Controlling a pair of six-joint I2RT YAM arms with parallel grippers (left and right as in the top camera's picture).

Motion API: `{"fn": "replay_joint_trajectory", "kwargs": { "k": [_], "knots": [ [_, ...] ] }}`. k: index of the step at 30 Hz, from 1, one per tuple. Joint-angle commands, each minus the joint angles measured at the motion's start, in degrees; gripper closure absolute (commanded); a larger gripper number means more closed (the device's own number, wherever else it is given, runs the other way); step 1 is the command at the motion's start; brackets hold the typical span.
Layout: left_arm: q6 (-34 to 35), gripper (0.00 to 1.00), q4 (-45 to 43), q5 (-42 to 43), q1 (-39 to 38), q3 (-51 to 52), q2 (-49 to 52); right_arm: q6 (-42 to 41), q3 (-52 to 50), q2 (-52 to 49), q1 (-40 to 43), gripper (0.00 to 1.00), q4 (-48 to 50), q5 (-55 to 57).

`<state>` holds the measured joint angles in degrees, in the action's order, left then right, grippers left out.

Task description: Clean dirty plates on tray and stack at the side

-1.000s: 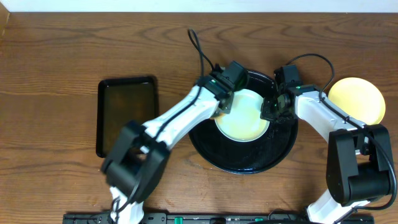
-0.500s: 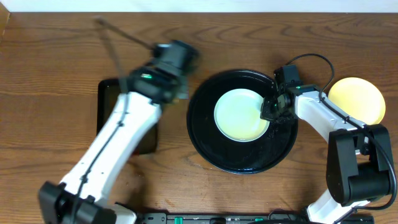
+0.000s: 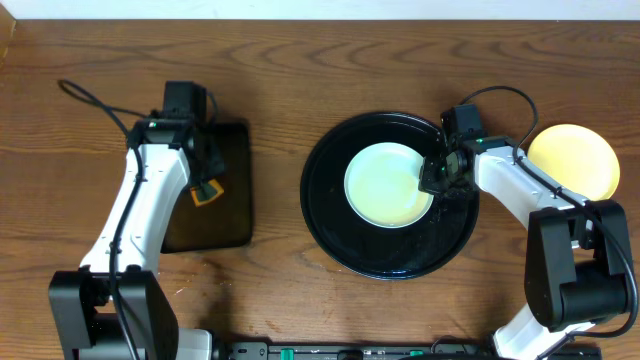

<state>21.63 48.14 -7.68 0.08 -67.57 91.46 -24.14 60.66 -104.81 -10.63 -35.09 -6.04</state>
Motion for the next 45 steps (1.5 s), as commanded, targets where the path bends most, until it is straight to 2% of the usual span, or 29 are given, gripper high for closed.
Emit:
{"fn": "replay_joint_trajectory", "kwargs": {
  "k": [1, 6, 10, 13, 14, 15, 21, 25, 27, 33, 41, 45],
  "knots": [
    [-2.1, 0.92, -2.0, 1.7, 1.5, 2.3, 0.0, -0.4, -3.1, -3.6, -0.3, 0.99, -0.9, 5.4],
    [-3.8, 0.9, -2.4, 1.9, 1.5, 2.5, 0.0, 2.2, -3.1, -3.6, -0.3, 0.99, -0.9, 4.4],
    [-6.6, 0.86, -2.9, 6.4, 1.4, 2.3, -0.1, 3.7, -3.1, -3.6, -0.3, 0.99, -0.8, 4.0],
    [-7.1, 0.73, -3.0, 11.1, 1.4, 1.6, -0.2, 7.0, -3.1, -3.6, -0.3, 0.99, -0.2, 2.0],
    [-7.1, 0.64, -3.1, 12.5, 1.4, 1.4, -0.2, 8.2, -3.1, -3.6, -0.3, 0.99, 0.0, 0.8],
    [-7.0, 0.6, -3.1, 13.4, 1.1, 1.2, -0.2, 9.0, -3.1, -3.6, -0.3, 0.99, 0.0, 0.0],
    [-7.0, 0.54, -5.5, 21.0, -2.5, 1.0, -0.2, 10.0, -3.1, -3.6, -0.3, 0.99, 0.3, -0.5],
    [-7.0, 0.47, -10.3, 28.5, -8.3, 1.1, -0.1, 12.5, -3.1, -3.6, -0.3, 0.99, 1.5, -2.5],
    [-7.0, 0.45, -13.0, 29.2, -11.9, 1.1, 0.1, 14.8, -3.1, -3.6, -0.3, 0.99, 2.1, -5.4],
    [-5.0, 0.44, -21.7, 29.2, -22.5, 1.1, 5.3, 15.5, -3.1, -3.6, -0.3, 0.99, 2.3, -6.7],
    [0.2, 0.46, -27.1, 31.3, -27.7, 1.1, 16.0, 15.5, -3.1, -3.6, -0.3, 0.99, 2.2, -6.7],
    [1.8, 0.63, -28.6, 31.3, -28.5, 1.1, 19.6, 15.5, -3.1, -3.6, -0.3, 0.99, 2.1, -6.7]
  ]
}}
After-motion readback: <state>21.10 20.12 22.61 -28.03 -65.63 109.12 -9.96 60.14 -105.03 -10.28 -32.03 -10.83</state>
